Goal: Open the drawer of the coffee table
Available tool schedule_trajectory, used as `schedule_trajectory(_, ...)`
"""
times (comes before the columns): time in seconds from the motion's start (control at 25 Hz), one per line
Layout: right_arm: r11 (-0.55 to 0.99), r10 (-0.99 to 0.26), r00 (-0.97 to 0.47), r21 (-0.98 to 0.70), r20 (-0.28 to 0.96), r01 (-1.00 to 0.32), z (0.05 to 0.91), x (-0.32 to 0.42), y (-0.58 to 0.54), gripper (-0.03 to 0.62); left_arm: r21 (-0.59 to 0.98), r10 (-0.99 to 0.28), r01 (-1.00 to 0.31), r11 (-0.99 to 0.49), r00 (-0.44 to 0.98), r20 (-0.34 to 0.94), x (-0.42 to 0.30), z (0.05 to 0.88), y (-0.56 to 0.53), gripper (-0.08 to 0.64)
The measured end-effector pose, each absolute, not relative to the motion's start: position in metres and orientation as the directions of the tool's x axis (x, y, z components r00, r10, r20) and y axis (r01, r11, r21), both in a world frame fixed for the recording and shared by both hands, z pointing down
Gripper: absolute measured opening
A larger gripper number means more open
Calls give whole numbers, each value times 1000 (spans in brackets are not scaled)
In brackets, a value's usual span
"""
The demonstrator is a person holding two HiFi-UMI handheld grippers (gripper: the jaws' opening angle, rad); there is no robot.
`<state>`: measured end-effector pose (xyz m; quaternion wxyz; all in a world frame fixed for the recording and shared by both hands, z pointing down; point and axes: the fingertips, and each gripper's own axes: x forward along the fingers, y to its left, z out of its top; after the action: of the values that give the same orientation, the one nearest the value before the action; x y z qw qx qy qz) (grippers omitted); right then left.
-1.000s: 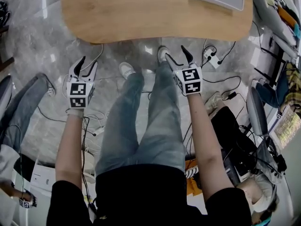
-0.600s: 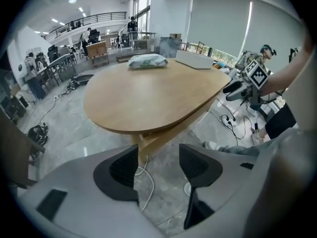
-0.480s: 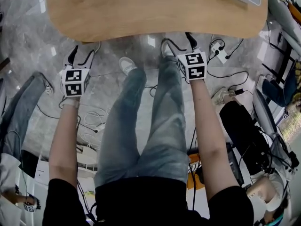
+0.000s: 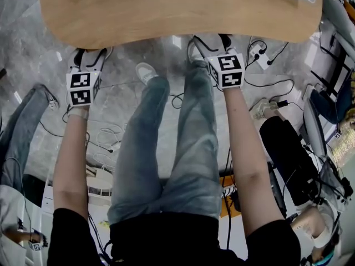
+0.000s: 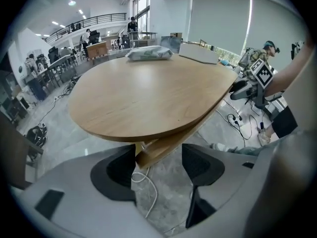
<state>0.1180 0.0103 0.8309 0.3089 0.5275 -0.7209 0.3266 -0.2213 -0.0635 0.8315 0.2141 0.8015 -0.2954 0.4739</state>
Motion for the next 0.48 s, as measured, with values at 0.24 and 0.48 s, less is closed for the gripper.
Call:
schedule_trajectory(0.24,236,-571,-286,-180,769,-955,831,106,6,336,54,-283,-677,-734,377,882,-225,833,-68,295)
schedule_trajectory(0.48,262,-584,-316,-195,748,-945,833,106,6,324,63,-288,-668,-742,402,869,-214,835,-68,295)
